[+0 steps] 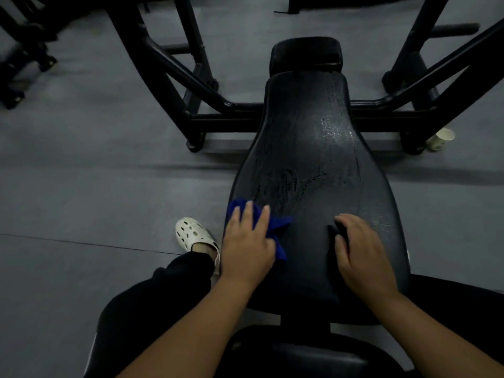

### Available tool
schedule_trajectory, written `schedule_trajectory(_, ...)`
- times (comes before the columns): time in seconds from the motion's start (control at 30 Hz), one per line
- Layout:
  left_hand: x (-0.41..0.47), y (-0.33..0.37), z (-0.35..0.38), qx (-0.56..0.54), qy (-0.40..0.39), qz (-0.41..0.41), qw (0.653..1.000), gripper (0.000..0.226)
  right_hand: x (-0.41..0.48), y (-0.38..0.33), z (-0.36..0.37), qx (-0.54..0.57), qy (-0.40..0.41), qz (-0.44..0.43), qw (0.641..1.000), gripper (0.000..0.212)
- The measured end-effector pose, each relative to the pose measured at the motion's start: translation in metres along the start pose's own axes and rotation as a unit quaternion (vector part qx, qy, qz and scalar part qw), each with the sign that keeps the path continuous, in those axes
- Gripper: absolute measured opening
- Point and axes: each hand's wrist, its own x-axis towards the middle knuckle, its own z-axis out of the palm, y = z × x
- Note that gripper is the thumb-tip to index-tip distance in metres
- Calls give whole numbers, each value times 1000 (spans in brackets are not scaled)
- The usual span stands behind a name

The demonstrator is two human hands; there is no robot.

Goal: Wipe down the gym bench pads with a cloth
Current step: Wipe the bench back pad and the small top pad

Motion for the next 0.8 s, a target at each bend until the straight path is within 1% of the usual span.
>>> schedule_trajectory(0.03,4,20,1,-21,-4,10,1000,69,0,2,0,9,1,7,1000,39)
schedule_trajectory(0.07,-2,35,7,-33,-19,43,998,68,0,4,0,19,2,14,1000,39)
schedule_trajectory(0.1,-14,41,11,-29,-34,100,994,67,-1,6,0,26,3,21,999,40)
schedule_trajectory(0.13,-28,35,13,-7,-39,174,984,66,-1,7,1,29,3,24,999,40)
schedule_trajectory(0.17,-36,17,12,12,-45,227,973,64,-2,6,0,24,1,26,999,40)
schedule_trajectory(0.2,-32,-6,10,27,-36,249,968,62,-1,3,1,12,-2,25,1000,40)
schedule_trajectory(0.23,-17,-25,9,46,-11,241,969,60,-1,1,2,-6,-6,21,1000,40)
schedule_trajectory(0.27,6,-37,6,59,14,204,977,60,0,-1,3,-23,-8,12,1000,39)
schedule_trajectory(0.3,34,-38,5,57,31,141,988,61,0,-3,4,-34,-10,1,999,39)
schedule_trajectory(0.33,57,-25,2,41,18,71,996,62,1,-2,4,-38,-9,-6,999,38)
schedule_trajectory(0.37,69,-3,5,28,5,29,999,63,2,0,5,-34,-8,-4,999,38)
schedule_trajectory(0.4,67,21,9,17,-2,29,999,62,2,3,4,-22,-8,2,1000,39)
schedule_trajectory(0.43,56,38,14,16,-11,78,997,61,2,5,4,-6,-6,10,1000,40)
schedule_trajectory(0.47,38,44,15,21,-28,166,986,60,2,6,4,10,-3,17,1000,42)
schedule_trajectory(0.5,20,36,15,21,-43,253,966,58,2,6,4,20,1,22,1000,42)
schedule_trajectory(0.53,11,19,12,12,-54,307,950,58,2,5,4,22,4,23,999,42)
schedule_trajectory(0.57,14,1,10,7,-43,327,944,59,1,4,4,17,4,21,1000,42)
schedule_trajectory(0.6,27,-13,10,18,-24,313,949,61,0,2,4,10,4,20,1000,42)
schedule_trajectory(0.63,47,-21,8,28,-10,269,963,63,1,1,4,6,4,18,1000,42)
schedule_trajectory(0.67,70,-18,8,29,2,204,979,65,2,1,4,5,4,17,1000,42)
schedule_trajectory(0.7,89,-5,8,18,-5,137,990,66,2,1,5,5,4,17,1000,42)
schedule_trajectory(0.73,96,16,10,7,-13,95,995,66,2,2,5,4,6,17,1000,42)
schedule_trajectory(0.77,94,37,12,-6,-19,89,996,67,1,3,5,6,9,18,1000,41)
schedule_trajectory(0.8,86,53,16,-11,-28,132,991,67,1,3,4,13,11,22,1000,42)
